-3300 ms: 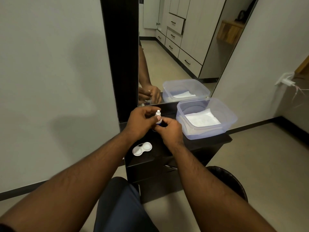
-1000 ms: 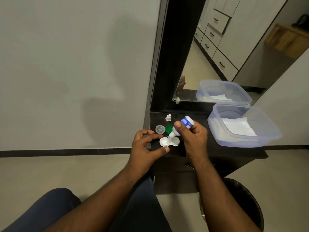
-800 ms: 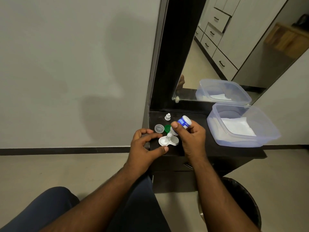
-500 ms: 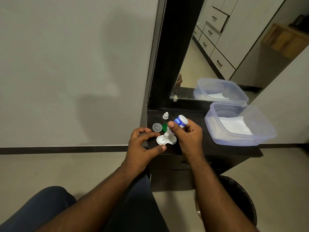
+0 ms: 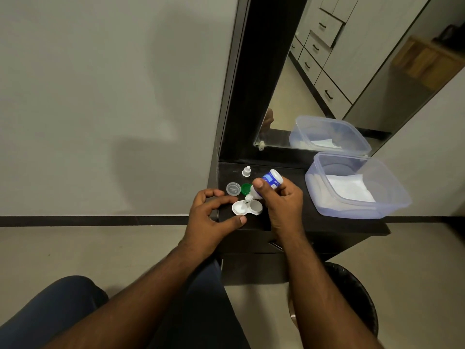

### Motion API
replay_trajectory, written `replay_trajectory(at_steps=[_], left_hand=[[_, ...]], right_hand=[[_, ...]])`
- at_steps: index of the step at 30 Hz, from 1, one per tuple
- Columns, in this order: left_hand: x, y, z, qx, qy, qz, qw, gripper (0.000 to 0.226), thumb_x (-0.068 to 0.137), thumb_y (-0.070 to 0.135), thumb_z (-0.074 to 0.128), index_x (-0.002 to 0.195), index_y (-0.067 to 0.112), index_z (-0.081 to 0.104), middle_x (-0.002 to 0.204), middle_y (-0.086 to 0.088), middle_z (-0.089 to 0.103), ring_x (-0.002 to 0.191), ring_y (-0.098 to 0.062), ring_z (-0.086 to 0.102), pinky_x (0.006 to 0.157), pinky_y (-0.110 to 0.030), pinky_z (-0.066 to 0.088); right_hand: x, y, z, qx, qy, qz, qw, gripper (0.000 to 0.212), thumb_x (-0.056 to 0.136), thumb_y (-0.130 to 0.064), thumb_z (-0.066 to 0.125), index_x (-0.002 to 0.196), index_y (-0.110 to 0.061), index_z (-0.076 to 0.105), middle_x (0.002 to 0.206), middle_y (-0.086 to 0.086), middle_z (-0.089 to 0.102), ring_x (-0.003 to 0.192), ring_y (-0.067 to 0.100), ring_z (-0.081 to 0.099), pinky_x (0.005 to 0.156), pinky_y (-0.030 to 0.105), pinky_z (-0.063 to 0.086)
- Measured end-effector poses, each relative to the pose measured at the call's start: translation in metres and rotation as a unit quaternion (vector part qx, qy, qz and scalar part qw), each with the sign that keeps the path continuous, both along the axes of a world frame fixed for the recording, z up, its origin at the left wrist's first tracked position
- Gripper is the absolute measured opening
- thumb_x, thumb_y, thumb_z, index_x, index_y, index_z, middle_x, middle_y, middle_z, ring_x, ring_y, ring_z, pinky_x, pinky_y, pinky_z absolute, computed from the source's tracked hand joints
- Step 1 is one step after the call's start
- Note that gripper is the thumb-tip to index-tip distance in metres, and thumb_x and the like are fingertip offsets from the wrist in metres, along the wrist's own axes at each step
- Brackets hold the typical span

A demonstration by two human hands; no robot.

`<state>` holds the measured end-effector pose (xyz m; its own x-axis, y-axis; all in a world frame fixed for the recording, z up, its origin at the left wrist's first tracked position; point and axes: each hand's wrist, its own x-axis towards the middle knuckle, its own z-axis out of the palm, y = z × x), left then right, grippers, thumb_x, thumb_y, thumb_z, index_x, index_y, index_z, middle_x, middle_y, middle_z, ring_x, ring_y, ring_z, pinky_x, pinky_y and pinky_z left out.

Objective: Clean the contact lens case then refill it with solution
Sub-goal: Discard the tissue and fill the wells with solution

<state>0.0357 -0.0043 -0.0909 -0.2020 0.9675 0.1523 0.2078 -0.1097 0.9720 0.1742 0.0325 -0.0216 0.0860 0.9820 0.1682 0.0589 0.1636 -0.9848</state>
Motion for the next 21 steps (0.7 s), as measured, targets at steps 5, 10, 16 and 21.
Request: replay_trajectory(at_steps=[5, 10, 16, 21], left_hand=[[-0.0002, -0.0003, -0.0017, 0.008, -0.001, 0.001, 1.000, 0.041, 0.066, 0.027, 0.085, 0.104, 0.031, 0.071, 0.117, 0.010, 0.046, 0.117, -0.002, 0.047, 0.091, -0.012, 0.041], [-0.0004, -0.0002, -0.0029, 0.009, -0.011, -0.002, 1.000, 0.041, 0.065, 0.030, 0.086, 0.103, 0.033, 0.071, 0.118, 0.011, 0.046, 0.117, -0.002, 0.047, 0.096, -0.029, 0.049], [-0.0002, -0.0001, -0.0027, 0.014, -0.011, 0.000, 1.000, 0.041, 0.065, 0.029, 0.085, 0.101, 0.039, 0.069, 0.117, 0.014, 0.046, 0.115, 0.003, 0.046, 0.096, -0.031, 0.050], [-0.0008, 0.0006, -0.0044, 0.012, -0.008, -0.003, 1.000, 0.041, 0.066, 0.029, 0.085, 0.100, 0.042, 0.068, 0.117, 0.015, 0.045, 0.113, 0.009, 0.044, 0.095, -0.025, 0.048]], right_hand=[[0.0006, -0.0003, 0.0014, -0.013, 0.025, -0.030, 0.999, 0.010, 0.078, -0.015, 0.070, 0.078, -0.021, 0.062, 0.072, -0.004, 0.066, 0.063, -0.001, 0.065, 0.057, 0.012, 0.050], [0.0012, 0.0001, 0.0007, -0.013, 0.030, 0.004, 0.999, 0.009, 0.077, -0.011, 0.072, 0.076, -0.016, 0.065, 0.067, -0.004, 0.067, 0.062, 0.003, 0.064, 0.057, 0.016, 0.050], [0.0022, 0.0016, -0.0037, -0.005, -0.010, 0.024, 1.000, 0.008, 0.076, -0.013, 0.075, 0.078, -0.016, 0.067, 0.070, -0.002, 0.068, 0.066, 0.008, 0.064, 0.060, 0.019, 0.051], [0.0015, 0.0012, -0.0031, -0.004, -0.011, 0.022, 1.000, 0.008, 0.075, -0.012, 0.075, 0.078, -0.014, 0.068, 0.070, -0.002, 0.068, 0.066, 0.007, 0.064, 0.060, 0.019, 0.051]])
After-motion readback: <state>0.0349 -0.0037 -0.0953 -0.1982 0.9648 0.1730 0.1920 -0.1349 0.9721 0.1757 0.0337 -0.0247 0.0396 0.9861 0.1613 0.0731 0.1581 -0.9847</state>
